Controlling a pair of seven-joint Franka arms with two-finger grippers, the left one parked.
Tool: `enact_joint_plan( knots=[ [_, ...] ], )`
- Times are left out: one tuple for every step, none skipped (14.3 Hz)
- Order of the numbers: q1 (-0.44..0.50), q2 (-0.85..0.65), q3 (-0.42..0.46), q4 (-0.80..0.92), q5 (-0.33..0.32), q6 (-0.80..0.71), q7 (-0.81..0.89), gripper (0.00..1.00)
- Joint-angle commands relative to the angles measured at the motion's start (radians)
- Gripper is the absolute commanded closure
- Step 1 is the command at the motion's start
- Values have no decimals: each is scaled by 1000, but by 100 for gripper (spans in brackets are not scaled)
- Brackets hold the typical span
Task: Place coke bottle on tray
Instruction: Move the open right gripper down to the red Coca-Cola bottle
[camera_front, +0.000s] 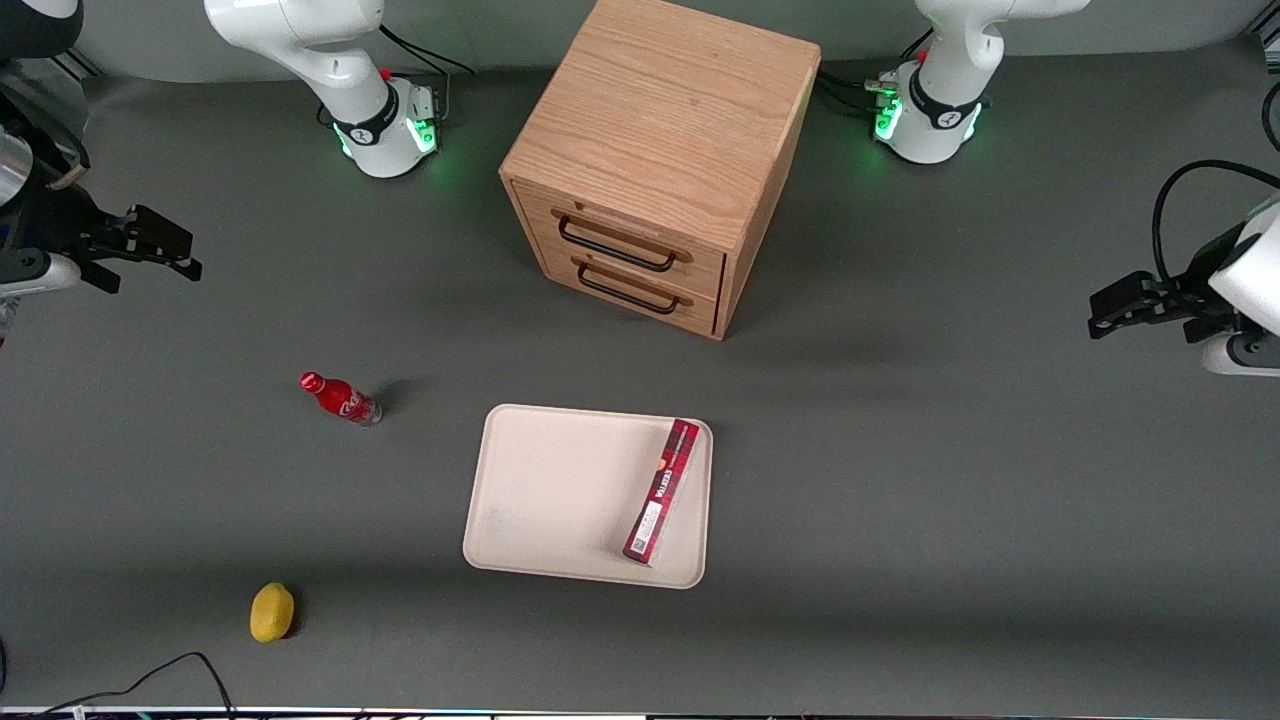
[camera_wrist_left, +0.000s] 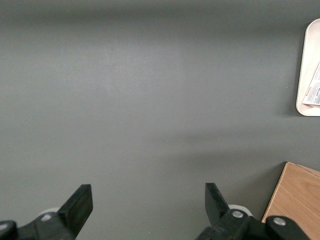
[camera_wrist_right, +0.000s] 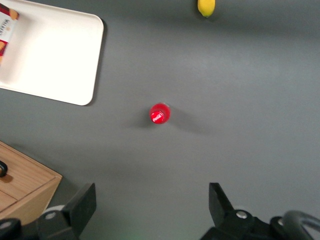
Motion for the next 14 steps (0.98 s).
enact_joint_plan(
  knots=[
    [2,26,2,46,-24,-34,-10,0],
    [2,36,2,64,-24,-36,-11,0],
    [5,40,2,69,-24,-47,-11,0],
    [5,43,4,66,-25,-50,-13,0],
    [2,54,4,58,-25,-50,-13,0],
    [0,65,4,43,-27,-50,-16,0],
    [0,77,7,20,-27,-33,-16,0],
    [2,91,7,-15,-25,7,-14,0],
    [2,94,8,-65,-19,69,-13,0],
    [-3,95,8,-119,-16,137,-14,0],
    [-4,95,8,-179,-14,215,-14,0],
    [0,95,8,-240,-16,287,-14,0],
    [0,101,8,-286,-16,351,-14,0],
    [2,117,8,-320,-16,408,-14,0]
  ],
)
